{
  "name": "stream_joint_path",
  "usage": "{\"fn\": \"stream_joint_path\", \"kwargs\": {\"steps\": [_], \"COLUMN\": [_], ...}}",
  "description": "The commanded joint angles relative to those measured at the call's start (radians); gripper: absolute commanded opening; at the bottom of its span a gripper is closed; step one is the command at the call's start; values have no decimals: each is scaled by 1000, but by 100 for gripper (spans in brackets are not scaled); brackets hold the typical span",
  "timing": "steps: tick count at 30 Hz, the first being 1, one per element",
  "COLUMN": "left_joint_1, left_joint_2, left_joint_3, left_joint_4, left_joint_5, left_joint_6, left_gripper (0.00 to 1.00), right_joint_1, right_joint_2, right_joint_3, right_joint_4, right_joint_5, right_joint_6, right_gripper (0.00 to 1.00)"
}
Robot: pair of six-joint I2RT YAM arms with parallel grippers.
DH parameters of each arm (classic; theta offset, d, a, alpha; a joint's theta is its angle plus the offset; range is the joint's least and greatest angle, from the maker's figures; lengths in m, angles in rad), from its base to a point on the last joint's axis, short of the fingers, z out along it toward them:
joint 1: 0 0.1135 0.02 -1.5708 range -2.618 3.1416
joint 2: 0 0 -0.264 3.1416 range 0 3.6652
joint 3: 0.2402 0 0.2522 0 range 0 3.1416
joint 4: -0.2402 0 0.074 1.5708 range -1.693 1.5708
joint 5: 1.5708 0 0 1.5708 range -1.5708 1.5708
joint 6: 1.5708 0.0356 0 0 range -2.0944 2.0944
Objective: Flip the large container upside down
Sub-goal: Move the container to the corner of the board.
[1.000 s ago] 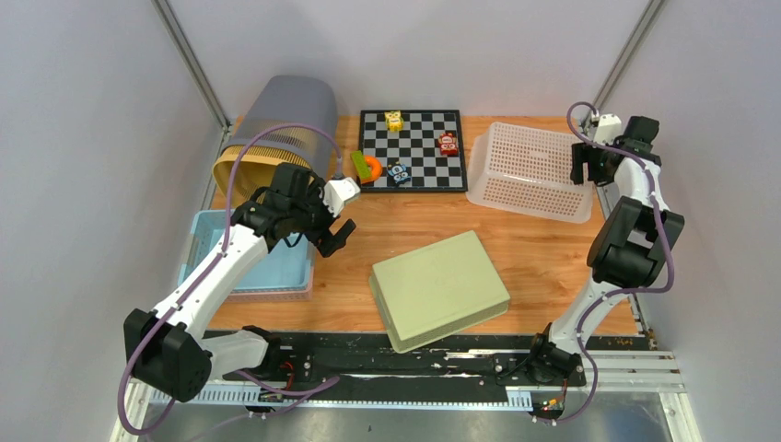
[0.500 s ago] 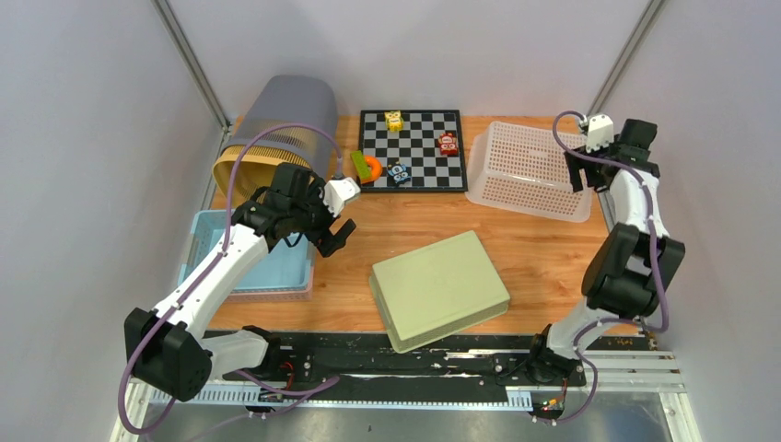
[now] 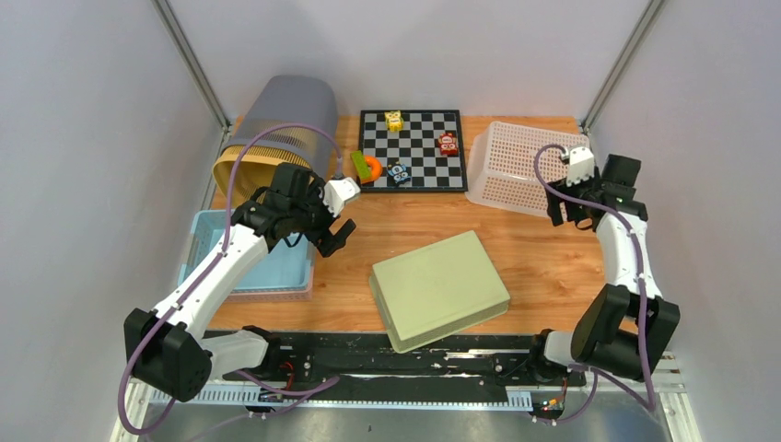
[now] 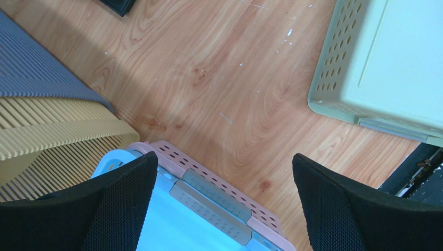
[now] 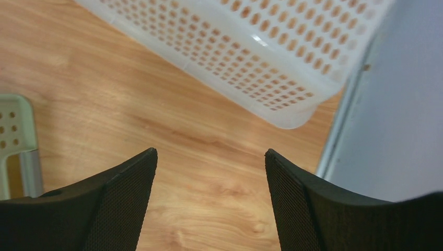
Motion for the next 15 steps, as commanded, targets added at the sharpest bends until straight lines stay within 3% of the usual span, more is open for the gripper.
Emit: {"fn": "stream_joint_path", "kwargs": {"steps": [1, 6, 15], "left_joint_1": [-3, -3, -3], "left_joint_2": [-19, -20, -20], "left_joint_3": [-10, -10, -17], "left_joint_4": [17, 17, 22], "left_joint_5": [-4, -8, -18], "left_joint_6": [2, 3, 6], "left_gripper": [100, 100, 100], "right_joint_1": [79, 145, 151], "right_joint_2": [41, 191, 499], "right_joint_3": [-44, 3, 304], "right_joint_4": [-43, 27, 22], "right_joint_5": [-12, 83, 313], "right_joint_6": [73, 133, 148], "right_gripper": [77, 76, 76]}}
